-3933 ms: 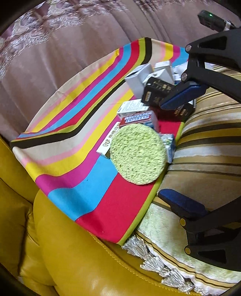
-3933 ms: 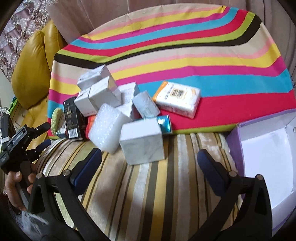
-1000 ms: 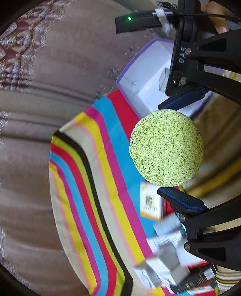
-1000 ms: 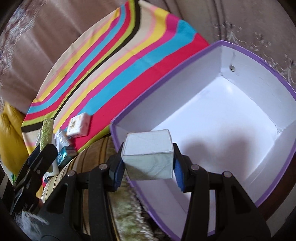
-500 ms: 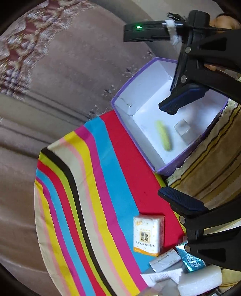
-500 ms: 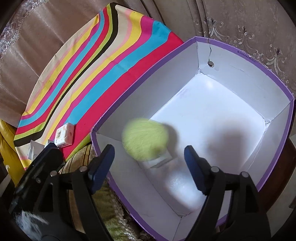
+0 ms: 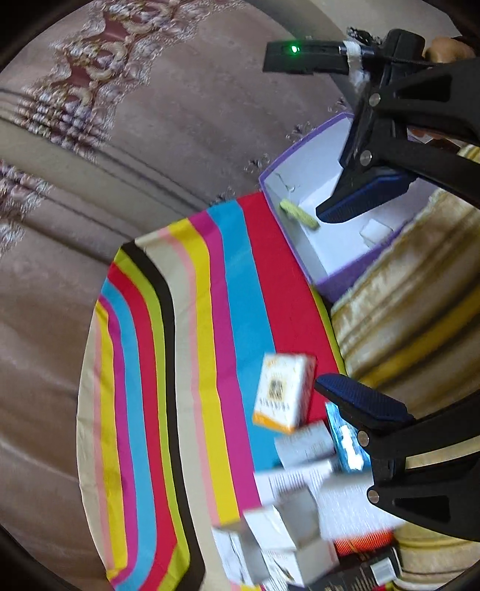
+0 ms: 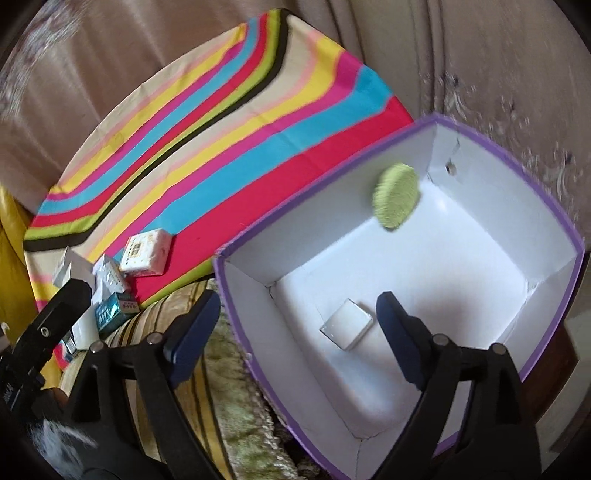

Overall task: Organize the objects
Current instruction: 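Move both tools back to the cluster of boxes on the table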

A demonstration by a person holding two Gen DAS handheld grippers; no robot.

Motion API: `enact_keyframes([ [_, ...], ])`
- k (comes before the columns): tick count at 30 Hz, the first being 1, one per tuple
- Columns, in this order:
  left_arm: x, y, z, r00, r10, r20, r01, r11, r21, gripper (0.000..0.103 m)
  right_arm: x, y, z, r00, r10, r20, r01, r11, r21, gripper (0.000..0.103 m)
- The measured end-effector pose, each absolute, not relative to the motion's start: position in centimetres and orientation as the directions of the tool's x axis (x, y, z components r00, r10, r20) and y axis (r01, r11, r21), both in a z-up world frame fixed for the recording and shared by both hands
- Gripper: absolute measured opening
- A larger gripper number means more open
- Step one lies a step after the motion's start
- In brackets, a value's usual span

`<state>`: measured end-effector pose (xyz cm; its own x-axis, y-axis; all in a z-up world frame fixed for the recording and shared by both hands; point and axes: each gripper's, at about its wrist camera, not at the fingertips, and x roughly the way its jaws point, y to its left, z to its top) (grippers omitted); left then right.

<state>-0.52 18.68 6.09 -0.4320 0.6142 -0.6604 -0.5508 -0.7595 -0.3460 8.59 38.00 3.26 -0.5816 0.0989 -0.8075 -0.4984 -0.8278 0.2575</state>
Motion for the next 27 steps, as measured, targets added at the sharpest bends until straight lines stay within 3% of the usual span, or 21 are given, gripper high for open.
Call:
enact_keyframes([
  [4, -0.6, 15.7, 6.4, -0.459, 0.609, -0.647, -0.499, -0.779, -0.38, 0.085, 8.1, 36.2, 4.4, -0.618, 0.107, -0.779, -0.44, -0.868, 0.23, 0.099],
  [7, -0.6, 13.3, 6.6, -0.501, 0.583, -0.639, -0.448, -0.807, -0.385, 0.085, 7.7, 34.7, 5.1, -0.645, 0.111, -0.756, -0.395, -0.895, 0.206, 0.099],
  [14, 0.0, 8.0, 6.5, -0.575, 0.502, -0.646, -0.334, -0.865, -0.374, 0.084, 5.9, 32.8, 4.0, -0.635, -0.024, -0.772, -0.293, -0.917, 0.27, 0.099],
  [27, 1.1, 1.2, 6.1, -0.636, 0.422, -0.646, -0.187, -0.897, -0.401, 0.084, 3.9, 28.4, 4.6, -0.643, -0.088, -0.761, -0.178, -0.949, 0.259, 0.099],
])
